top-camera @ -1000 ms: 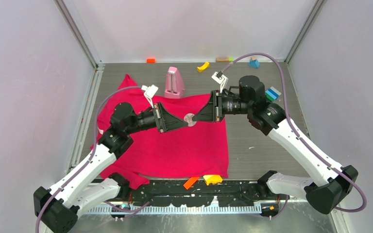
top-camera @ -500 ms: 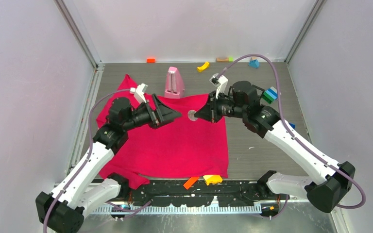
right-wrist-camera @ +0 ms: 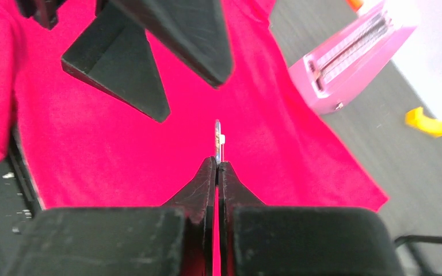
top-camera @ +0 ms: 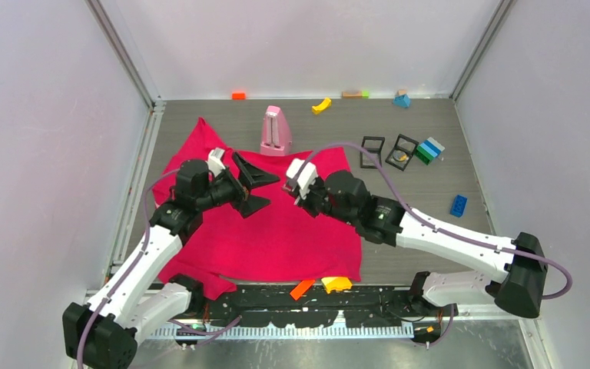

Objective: Pin the brooch onto the clothing

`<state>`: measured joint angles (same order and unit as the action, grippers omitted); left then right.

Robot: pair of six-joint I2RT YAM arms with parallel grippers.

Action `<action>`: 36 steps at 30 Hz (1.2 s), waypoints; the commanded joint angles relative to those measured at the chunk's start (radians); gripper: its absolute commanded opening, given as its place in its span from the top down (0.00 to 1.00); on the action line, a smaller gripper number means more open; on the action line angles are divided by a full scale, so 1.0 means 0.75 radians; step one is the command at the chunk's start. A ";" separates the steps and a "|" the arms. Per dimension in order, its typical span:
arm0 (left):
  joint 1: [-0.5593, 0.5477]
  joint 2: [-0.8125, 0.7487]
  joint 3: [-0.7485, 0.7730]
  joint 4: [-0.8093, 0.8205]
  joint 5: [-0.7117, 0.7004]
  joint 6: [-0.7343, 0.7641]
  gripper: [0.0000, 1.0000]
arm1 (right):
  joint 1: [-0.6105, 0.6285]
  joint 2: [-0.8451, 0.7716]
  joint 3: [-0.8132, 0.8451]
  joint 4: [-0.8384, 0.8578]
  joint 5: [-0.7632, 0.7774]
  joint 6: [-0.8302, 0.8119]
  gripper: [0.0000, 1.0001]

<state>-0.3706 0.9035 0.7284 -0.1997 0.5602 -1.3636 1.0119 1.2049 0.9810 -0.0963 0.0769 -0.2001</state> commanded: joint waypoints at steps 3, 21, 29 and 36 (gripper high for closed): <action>0.004 0.036 0.004 0.000 0.010 -0.071 0.00 | 0.131 0.025 -0.011 0.253 0.265 -0.347 0.99; 0.003 0.050 -0.075 0.135 0.033 -0.130 0.64 | 0.242 0.127 0.013 0.295 0.369 -0.544 0.99; 0.003 0.062 -0.075 0.199 0.057 -0.111 1.00 | 0.321 0.125 -0.011 0.350 0.465 -0.610 0.98; 0.003 -0.089 -0.142 0.275 -0.109 -0.002 1.00 | 0.336 0.012 -0.071 0.387 0.624 -0.358 0.46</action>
<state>-0.3706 0.9218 0.6556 -0.0780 0.5621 -1.4349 1.2549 1.2972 0.9459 0.0917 0.4530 -0.5964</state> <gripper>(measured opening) 0.023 0.404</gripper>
